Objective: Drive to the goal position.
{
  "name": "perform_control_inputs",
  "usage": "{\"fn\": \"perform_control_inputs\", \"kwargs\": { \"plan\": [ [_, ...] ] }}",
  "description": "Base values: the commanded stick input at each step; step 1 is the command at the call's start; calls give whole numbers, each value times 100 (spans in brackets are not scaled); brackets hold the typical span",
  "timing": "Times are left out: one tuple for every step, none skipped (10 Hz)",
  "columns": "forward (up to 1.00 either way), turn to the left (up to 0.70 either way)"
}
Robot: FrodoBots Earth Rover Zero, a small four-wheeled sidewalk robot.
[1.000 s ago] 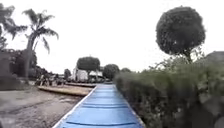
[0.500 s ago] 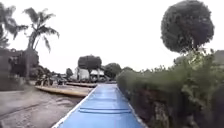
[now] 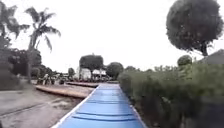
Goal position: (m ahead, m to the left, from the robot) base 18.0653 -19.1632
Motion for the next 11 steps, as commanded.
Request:
{"fn": "perform_control_inputs", "kwargs": {
  "plan": [
    [50, 0],
    [50, 0],
    [50, 0],
    [50, 0],
    [50, 0],
    [50, 0],
    [50, 0],
    [50, 0],
    [50, 0],
    [50, 0],
    [50, 0]
  ]
}}
